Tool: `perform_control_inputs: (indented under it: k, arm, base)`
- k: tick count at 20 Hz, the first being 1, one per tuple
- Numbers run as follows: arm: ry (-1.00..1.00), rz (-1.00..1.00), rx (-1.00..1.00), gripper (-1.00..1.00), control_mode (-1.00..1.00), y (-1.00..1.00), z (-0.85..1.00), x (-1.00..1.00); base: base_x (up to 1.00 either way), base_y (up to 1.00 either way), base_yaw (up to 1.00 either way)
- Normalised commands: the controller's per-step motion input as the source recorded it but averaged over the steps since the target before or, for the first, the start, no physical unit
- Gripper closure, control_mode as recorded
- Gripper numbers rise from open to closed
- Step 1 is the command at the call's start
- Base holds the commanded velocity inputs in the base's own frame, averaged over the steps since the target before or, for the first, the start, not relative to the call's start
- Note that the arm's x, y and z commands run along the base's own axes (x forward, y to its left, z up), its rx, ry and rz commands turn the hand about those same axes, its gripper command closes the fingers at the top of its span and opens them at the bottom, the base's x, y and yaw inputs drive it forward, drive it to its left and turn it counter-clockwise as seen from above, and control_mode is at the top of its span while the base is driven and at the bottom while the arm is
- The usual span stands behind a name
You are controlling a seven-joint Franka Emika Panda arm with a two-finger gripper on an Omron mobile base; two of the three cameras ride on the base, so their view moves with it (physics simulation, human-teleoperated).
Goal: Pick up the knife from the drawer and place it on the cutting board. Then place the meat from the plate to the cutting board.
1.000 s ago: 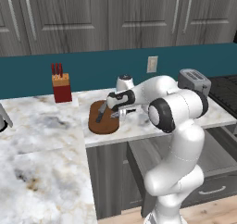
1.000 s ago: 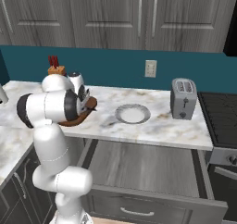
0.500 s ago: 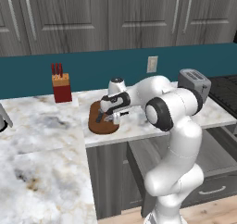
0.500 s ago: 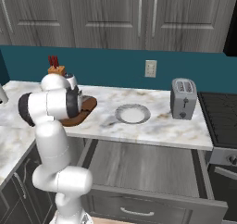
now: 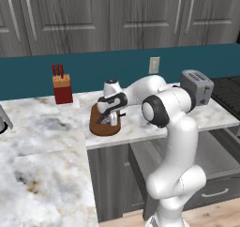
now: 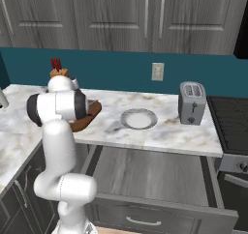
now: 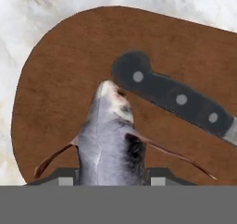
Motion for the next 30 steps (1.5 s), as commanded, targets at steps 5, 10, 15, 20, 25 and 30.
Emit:
perform_control_inputs:
  k: [5, 10, 15, 20, 25, 30]
  arm:
    - [0.05, 0.07, 0.00, 1.00, -1.00, 0.09, -0.21, 0.20]
    - [0.04, 0.08, 0.00, -1.00, -1.00, 0.02, -0.21, 0.15]
    - [0.01, 0.05, 0.00, -1.00, -1.00, 0.00, -0.03, 0.01]
    - [0.00, 0.04, 0.00, -1.00, -1.00, 0.00, 0.07, -0.08]
    - [-0.01, 0.02, 0.00, -1.00, -1.00, 0.00, 0.30, -0.23]
    - [-0.03, 0.00, 0.00, -1.00, -1.00, 0.00, 0.38, -0.39]
  base:
    - [0.00, 0.00, 0.00]
    - [0.00, 0.00, 0.00]
    - [0.00, 0.00, 0.00]
    - [0.00, 0.00, 0.00]
    - [0.00, 0.00, 0.00]
    - [0.00, 0.00, 0.00]
